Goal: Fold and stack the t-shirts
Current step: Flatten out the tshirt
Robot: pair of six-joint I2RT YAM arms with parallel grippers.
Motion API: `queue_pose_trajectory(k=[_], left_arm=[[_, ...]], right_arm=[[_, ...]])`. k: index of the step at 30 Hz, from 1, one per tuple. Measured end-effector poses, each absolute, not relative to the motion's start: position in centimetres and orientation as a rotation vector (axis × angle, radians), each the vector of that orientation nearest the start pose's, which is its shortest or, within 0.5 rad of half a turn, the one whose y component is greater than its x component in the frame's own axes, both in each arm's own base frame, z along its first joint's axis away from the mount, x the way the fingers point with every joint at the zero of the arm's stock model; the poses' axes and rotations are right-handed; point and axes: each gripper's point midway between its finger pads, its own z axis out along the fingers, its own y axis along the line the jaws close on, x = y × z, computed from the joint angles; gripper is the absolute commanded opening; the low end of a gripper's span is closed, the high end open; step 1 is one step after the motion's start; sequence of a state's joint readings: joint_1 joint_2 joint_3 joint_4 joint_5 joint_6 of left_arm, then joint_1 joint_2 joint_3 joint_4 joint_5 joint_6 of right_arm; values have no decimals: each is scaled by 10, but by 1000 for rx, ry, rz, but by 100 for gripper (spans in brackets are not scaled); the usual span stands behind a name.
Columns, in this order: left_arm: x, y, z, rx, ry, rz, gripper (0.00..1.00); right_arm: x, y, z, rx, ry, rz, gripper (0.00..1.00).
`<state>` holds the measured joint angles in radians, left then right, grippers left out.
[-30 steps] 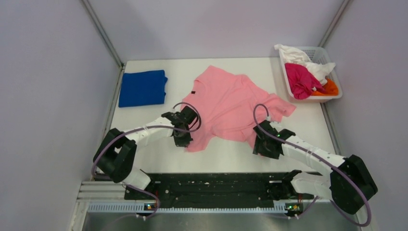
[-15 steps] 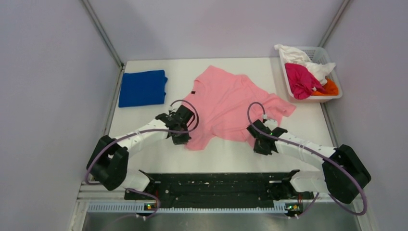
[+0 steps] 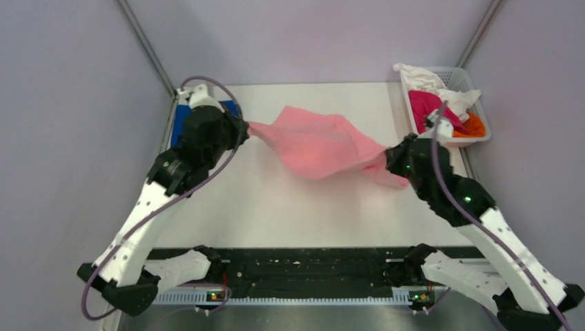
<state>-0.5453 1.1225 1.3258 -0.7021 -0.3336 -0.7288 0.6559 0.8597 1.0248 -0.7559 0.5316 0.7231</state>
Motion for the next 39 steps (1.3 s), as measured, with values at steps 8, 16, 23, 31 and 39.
queue_pose_trajectory(k=[8, 16, 23, 31, 39], left_arm=[[228, -92, 547, -336, 1424, -683, 0], [121, -36, 685, -227, 1015, -775, 0], [104, -26, 701, -183, 949, -737, 0], [177, -40, 648, -258, 1126, -560, 0], [298, -59, 495, -408, 1463, -182, 0]], right_arm=[[188, 80, 474, 253, 1562, 627, 0], [121, 79, 569, 14, 1340, 838, 0], [109, 93, 578, -87, 1333, 900, 0], [145, 99, 537, -32, 1436, 795, 0], [234, 80, 393, 252, 1688, 347, 0]])
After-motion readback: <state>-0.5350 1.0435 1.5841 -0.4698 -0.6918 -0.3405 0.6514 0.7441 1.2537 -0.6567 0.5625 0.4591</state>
